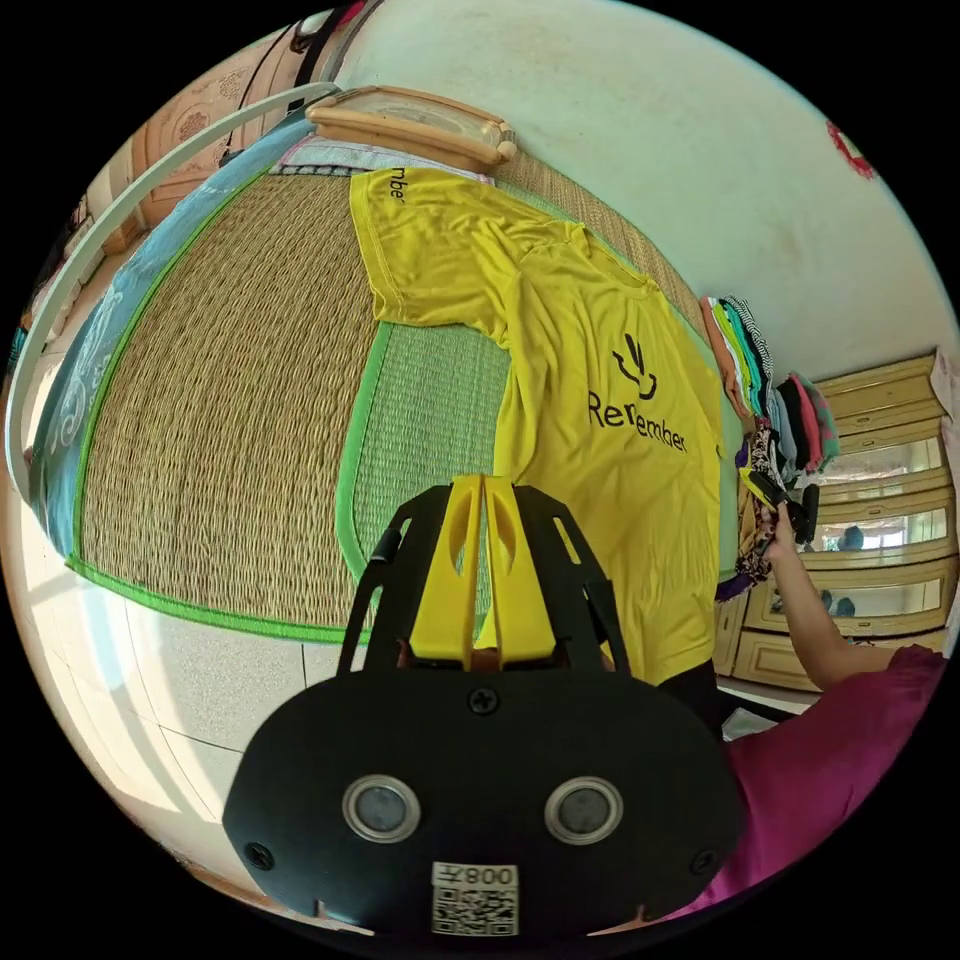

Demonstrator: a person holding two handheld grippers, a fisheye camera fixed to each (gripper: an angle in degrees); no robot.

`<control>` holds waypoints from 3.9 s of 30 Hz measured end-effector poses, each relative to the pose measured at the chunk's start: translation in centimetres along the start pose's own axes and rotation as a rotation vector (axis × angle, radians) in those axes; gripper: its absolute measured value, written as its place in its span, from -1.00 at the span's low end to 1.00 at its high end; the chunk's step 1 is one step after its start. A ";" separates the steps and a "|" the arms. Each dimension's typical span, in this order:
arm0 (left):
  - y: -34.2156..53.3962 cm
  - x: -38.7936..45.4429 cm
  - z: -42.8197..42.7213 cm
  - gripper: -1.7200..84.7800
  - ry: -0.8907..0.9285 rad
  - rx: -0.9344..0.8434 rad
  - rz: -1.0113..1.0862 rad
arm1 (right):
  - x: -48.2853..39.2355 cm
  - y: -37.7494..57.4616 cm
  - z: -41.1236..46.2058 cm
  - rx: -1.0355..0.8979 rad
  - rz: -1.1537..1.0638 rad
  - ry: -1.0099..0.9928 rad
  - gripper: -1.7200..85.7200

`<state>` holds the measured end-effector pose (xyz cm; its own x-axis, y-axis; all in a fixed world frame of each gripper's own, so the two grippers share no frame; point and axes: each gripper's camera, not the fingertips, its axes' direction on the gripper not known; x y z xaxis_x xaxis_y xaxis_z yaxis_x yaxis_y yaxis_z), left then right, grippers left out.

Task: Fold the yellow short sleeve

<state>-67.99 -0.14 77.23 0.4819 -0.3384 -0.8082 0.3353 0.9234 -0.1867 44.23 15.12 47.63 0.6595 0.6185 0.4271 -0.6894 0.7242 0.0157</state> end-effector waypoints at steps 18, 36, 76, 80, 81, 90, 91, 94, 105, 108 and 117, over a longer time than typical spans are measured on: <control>15.8 -10.6 4.8 -0.77 0.382 -0.056 -0.190 | 11.2 27.1 -9.1 -0.087 0.159 -0.251 -0.86; 18.5 -16.9 9.2 -0.89 0.704 -0.029 -0.322 | 18.2 34.3 -8.0 -0.154 0.282 -0.431 -0.77; -7.3 -6.9 3.9 -0.87 0.187 0.093 -0.065 | 18.7 26.6 -11.7 -0.342 0.220 -0.206 -0.95; -11.8 -5.5 3.8 -0.91 0.183 0.148 -0.071 | 18.3 25.4 -10.6 -0.367 0.234 -0.190 -0.95; -13.0 -5.1 4.0 -0.92 0.131 0.136 -0.080 | 18.3 25.1 -10.3 -0.373 0.241 -0.188 -0.95; -19.1 -3.8 2.8 -0.96 -0.073 0.099 -0.081 | 17.7 23.1 -8.6 -0.409 0.268 -0.183 -0.95; -19.3 -3.6 2.7 -0.96 -0.064 0.100 -0.083 | 17.6 22.9 -8.4 -0.405 0.273 -0.192 -0.95; -19.5 -2.0 2.2 -0.96 -0.025 0.133 -0.075 | 17.3 22.6 -8.0 -0.387 0.277 -0.230 -0.95; -19.3 5.2 2.1 -0.95 0.030 0.155 0.014 | 16.4 20.6 -11.2 -0.158 0.303 -0.250 -0.96; -21.4 6.9 1.8 -0.95 -0.009 0.179 0.009 | 13.2 15.8 -12.0 -0.043 0.190 -0.245 -0.96; -26.5 9.1 3.0 -0.96 -0.140 0.123 -0.096 | -0.4 -1.5 -2.2 -0.039 -0.156 -0.115 -0.96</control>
<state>-70.12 -28.26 76.49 0.5481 -0.4533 -0.7029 0.4768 0.8598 -0.1826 45.67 14.44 45.43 0.7176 0.4603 0.5226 -0.5674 0.8216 0.0554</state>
